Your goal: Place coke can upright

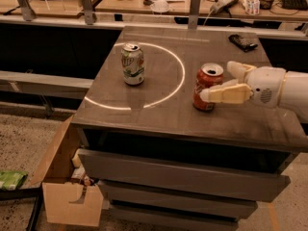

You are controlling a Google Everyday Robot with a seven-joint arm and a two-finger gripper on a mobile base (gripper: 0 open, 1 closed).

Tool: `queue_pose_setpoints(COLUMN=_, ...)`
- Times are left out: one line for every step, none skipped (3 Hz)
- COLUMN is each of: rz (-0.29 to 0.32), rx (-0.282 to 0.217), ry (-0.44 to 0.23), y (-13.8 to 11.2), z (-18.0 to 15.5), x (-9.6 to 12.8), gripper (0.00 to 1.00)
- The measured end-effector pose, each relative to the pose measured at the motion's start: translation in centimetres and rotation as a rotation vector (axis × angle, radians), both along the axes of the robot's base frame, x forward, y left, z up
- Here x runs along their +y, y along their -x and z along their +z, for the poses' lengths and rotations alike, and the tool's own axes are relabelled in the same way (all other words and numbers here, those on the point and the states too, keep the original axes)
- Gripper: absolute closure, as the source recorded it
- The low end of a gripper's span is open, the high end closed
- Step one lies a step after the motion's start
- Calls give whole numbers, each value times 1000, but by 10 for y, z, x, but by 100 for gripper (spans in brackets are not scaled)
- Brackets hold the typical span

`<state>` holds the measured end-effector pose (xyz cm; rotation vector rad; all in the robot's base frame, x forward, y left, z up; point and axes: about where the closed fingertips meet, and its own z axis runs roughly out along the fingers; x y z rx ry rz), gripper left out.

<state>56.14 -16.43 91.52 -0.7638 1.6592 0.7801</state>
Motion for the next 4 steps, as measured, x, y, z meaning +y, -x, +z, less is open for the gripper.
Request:
queue_pose_setpoints(rz=-17, rx=1, ry=84, y=9, z=5, x=-31, gripper=0)
queue_pose_setpoints(rz=-181, rx=46, ry=194, y=40, z=5, x=-99, gripper=0)
queue_pose_setpoints(rz=-222, rx=52, ry=216, y=49, z=7, x=-117, gripper=0)
queue_pose_setpoints(rz=-221, rx=52, ry=216, y=49, z=7, x=-117, gripper=0)
